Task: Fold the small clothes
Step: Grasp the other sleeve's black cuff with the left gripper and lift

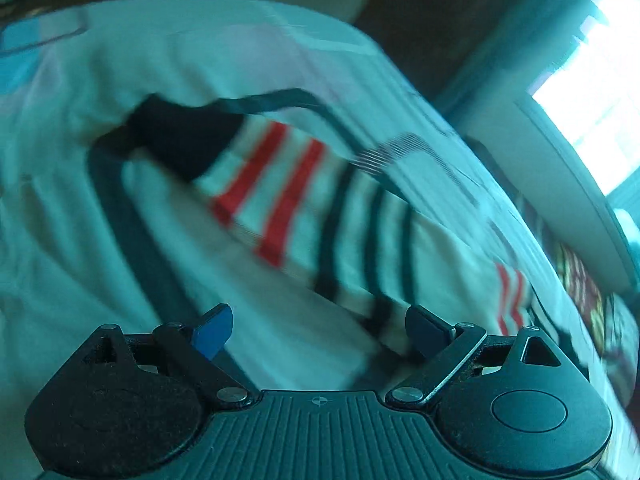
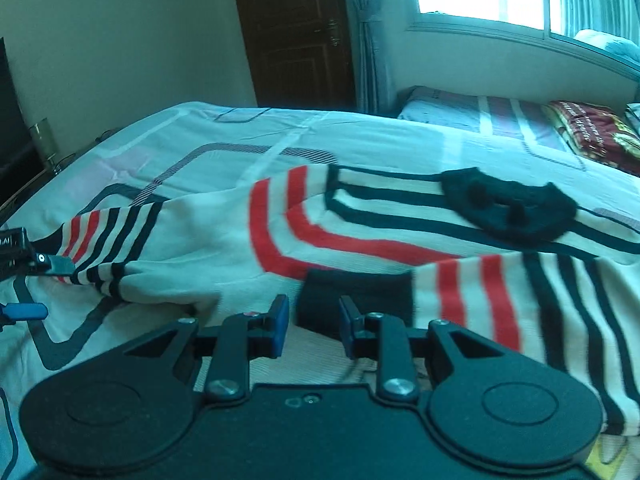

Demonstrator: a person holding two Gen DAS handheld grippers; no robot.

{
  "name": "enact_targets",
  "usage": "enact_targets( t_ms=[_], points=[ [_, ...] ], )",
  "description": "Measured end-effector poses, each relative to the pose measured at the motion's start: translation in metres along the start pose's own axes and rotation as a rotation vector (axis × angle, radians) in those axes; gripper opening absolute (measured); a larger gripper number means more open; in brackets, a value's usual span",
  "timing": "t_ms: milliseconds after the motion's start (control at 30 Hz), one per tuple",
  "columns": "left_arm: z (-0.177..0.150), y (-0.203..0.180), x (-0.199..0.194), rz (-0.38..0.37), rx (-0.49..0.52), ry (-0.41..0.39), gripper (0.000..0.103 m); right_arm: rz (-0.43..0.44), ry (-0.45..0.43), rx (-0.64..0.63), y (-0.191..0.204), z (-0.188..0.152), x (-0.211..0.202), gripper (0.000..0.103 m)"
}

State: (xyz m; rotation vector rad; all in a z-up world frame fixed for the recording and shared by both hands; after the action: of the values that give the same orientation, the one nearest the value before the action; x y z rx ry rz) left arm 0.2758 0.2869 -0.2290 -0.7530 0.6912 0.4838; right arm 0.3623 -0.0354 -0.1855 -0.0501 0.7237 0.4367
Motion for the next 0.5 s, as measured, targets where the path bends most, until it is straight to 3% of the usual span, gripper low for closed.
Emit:
enact_targets(
  t_ms=[233,300,400,433,467,500],
  points=[
    [0.031,0.031,0.021,-0.034,-0.12,-0.099,0.092,-0.006,0.014,-0.003,0.007,0.0,0.016,0.028],
    [0.038,0.032,0.027,-0.04,-0.15,-0.128,0.087,-0.008,0.015,-0.001,0.007,0.0,0.02,0.028],
    [0.045,0.038,0.036,-0.027,-0.174,-0.154,0.046,-0.013,0.008,0.003,0.006,0.0,0.022,0.027],
    [0.046,0.043,0.038,-0.019,-0.197,-0.149,0.024,-0.014,0.005,0.003,0.006,0.0,0.022,0.027],
    [0.047,0.048,0.04,-0.015,-0.219,-0.144,0.017,-0.016,0.003,0.002,0.006,0.001,0.022,0.027],
    [0.048,0.051,0.042,-0.026,-0.238,-0.144,0.017,-0.019,0.003,-0.002,0.006,0.001,0.023,0.027]
  ],
)
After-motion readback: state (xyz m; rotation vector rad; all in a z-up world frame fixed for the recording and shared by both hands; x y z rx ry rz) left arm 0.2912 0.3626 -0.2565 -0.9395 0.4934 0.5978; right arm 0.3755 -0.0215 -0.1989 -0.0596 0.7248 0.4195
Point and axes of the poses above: each gripper's, at about its wrist camera, not at the fingertips, and x roughly the way its jaws point, y to its left, z to its top, the point moved 4 cm from there along x, roughly the way its jaws point, and after that the axes turned 2 degrees about -y, right-handed, at the moved point
